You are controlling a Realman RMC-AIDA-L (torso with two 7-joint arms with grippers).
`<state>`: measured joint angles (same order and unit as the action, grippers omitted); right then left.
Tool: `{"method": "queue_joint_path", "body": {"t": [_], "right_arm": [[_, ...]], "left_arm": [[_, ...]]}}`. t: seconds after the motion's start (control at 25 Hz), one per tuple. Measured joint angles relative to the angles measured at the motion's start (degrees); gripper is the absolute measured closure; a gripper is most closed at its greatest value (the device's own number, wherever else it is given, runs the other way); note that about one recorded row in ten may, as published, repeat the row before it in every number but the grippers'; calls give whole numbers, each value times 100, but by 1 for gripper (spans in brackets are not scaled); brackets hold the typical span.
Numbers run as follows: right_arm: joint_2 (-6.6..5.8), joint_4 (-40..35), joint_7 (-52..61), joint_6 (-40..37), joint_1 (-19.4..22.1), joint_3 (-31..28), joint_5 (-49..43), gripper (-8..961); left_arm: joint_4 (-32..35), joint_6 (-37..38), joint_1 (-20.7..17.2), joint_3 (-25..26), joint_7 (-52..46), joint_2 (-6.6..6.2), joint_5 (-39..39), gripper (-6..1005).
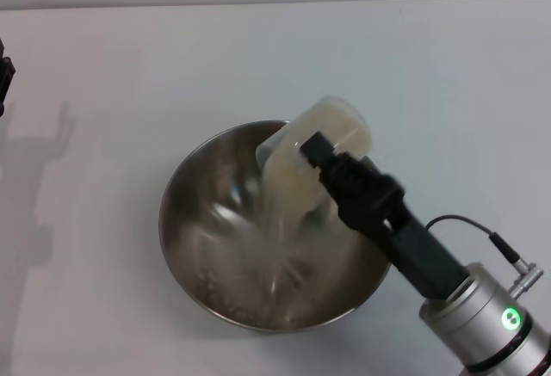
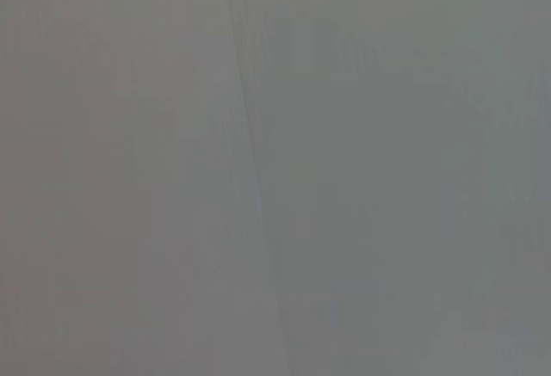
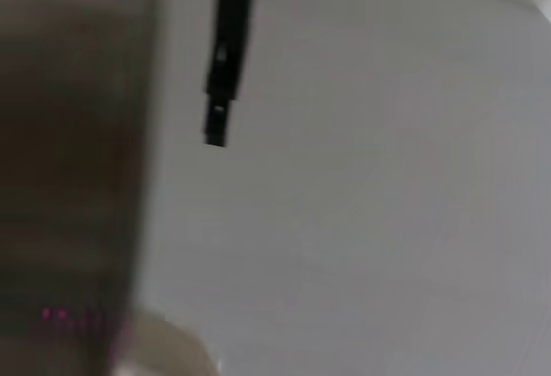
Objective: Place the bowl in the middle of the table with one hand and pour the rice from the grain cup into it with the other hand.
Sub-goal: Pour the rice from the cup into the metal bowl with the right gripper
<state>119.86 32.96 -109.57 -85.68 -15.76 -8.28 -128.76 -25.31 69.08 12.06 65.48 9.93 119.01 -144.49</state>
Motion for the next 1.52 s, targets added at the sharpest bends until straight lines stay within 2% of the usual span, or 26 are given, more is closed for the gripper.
{"method": "queue_joint_path", "body": {"t": [0.12, 0.52, 1.04, 1.52], "right_arm": [[2, 119, -913, 161, 2, 67, 2, 895], [2, 256, -2359, 447, 3, 269, 0, 885], [3, 328, -3236, 569, 2, 379, -5, 873], [2, 314, -3352, 719, -35, 370, 2, 862]], "left_arm": [[0, -9, 10, 0, 0, 5, 0, 185], [0, -12, 16, 0, 0, 9, 0, 185], [0, -4, 15, 0, -6, 9, 0, 185], [-7, 10, 15, 0, -8, 2, 0, 185]]}}
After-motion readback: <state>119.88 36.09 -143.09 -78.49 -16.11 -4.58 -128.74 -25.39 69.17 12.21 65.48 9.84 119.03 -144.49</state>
